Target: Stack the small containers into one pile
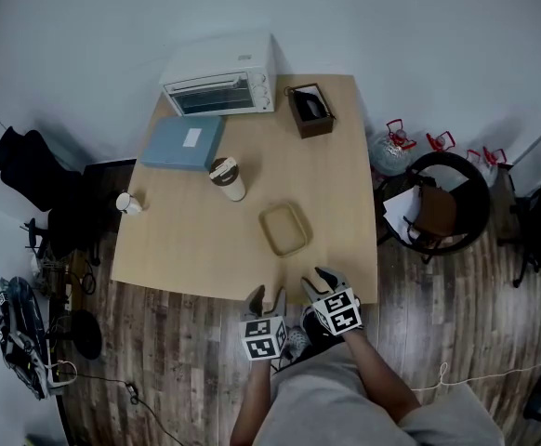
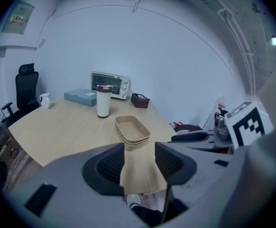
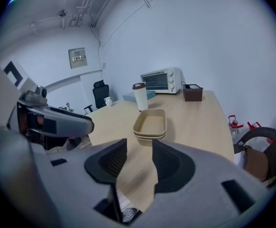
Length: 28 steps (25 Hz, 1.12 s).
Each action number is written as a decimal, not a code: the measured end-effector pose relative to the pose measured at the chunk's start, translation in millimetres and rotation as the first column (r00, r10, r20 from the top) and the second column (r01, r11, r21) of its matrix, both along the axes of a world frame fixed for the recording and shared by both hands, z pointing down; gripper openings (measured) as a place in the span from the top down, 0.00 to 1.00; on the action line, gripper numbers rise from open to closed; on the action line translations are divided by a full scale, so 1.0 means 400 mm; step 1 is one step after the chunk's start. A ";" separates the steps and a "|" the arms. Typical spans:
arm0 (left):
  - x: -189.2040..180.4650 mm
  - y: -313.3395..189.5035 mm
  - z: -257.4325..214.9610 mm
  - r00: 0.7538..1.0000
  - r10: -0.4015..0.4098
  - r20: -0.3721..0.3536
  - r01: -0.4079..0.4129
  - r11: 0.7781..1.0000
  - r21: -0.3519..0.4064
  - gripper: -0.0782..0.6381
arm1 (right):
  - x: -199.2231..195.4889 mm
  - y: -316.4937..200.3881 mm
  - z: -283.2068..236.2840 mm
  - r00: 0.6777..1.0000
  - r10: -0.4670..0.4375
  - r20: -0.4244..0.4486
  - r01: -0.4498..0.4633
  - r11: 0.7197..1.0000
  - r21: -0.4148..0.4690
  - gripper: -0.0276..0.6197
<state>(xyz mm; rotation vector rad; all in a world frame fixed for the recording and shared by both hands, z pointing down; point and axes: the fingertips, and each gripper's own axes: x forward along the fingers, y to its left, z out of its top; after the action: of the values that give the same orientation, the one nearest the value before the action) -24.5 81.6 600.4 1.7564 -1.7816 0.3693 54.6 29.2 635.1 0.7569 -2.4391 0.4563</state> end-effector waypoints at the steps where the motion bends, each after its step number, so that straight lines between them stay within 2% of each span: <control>1: 0.012 0.011 -0.003 1.000 0.015 0.008 -0.015 1.000 0.004 0.62 | 0.004 0.014 -0.004 1.000 0.002 0.005 -0.002 1.000 0.003 0.70; 5: 0.042 0.056 -0.016 0.999 0.038 0.014 -0.038 0.999 0.027 0.63 | 0.025 0.072 -0.015 1.000 0.008 0.012 -0.008 1.000 0.020 0.70; 17: 0.047 0.178 -0.040 0.999 0.021 0.026 -0.022 0.997 0.069 0.64 | 0.061 0.172 -0.028 0.998 0.047 0.034 -0.049 0.997 0.060 0.69; 28: 0.026 0.197 -0.050 1.000 0.023 0.017 -0.024 0.996 0.088 0.66 | 0.033 0.211 -0.042 0.999 0.012 0.031 -0.015 0.996 0.090 0.69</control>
<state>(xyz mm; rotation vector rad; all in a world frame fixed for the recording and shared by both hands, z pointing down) -14.2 160.4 580.5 1.8419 -1.8150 0.3195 67.8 113.7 618.4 0.8098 -2.4984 0.3666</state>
